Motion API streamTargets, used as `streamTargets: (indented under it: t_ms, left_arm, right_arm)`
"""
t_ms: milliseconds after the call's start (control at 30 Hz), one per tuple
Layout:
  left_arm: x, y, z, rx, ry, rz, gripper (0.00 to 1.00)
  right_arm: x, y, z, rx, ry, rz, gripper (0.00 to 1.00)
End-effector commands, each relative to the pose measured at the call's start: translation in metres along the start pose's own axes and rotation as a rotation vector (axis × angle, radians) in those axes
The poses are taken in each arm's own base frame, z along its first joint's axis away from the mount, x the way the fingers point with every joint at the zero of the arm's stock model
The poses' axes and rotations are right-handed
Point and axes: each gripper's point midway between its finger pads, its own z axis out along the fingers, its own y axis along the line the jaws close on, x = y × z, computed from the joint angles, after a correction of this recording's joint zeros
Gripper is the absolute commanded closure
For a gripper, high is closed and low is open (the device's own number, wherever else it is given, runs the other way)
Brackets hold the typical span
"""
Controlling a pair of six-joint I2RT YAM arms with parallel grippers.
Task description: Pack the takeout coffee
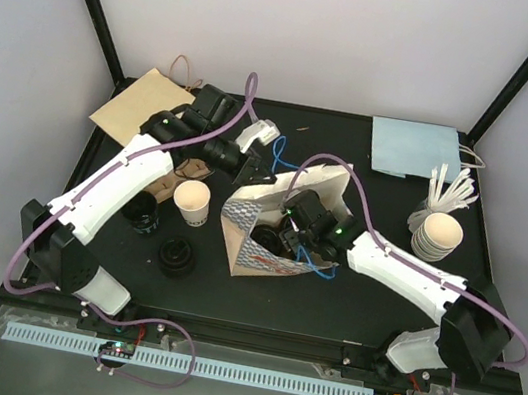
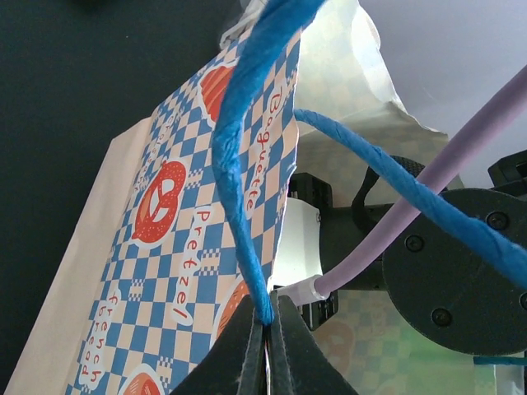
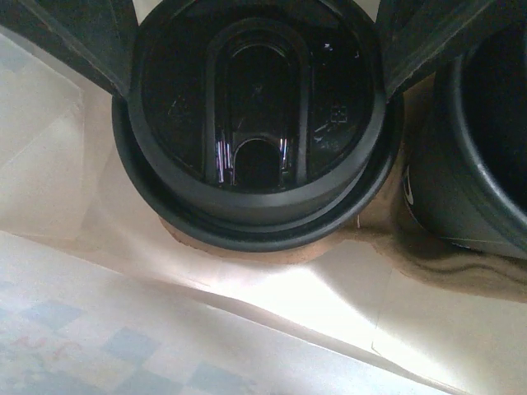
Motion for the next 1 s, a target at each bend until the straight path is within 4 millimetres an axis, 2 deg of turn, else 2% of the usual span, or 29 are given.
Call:
streamTargets:
  t_ms: [0, 400, 567, 800, 967]
  left_arm:
    - [-0.006, 0.003, -0.007, -0.034, -0.005, 0.033, 0.98]
    - [-0.027, 0.042, -0.022, -0.297, -0.046, 0.1, 0.98]
    - [-0.029, 0.053, -0.022, -0.349, -0.051, 0.094, 0.99]
    - [-0.026, 0.065, -0.021, -0.391, -0.042, 0.071, 0.98]
    - [-0.027, 0.067, -0.025, -0.404, -0.051, 0.064, 0.99]
  right_arm:
    - [-0.005, 0.005, 0.007, -0.036, 0.012, -0.004, 0.4]
    - [0.0, 0.004, 0.024, -0.063, 0.124, 0.008, 0.39]
    - [0.004, 0.008, 0.032, -0.075, 0.171, 0.024, 0.39]
    - [0.024, 0.012, 0.036, -0.104, 0.22, 0.064, 0.38]
    - [0.049, 0.016, 0.039, -0.134, 0.25, 0.098, 0.39]
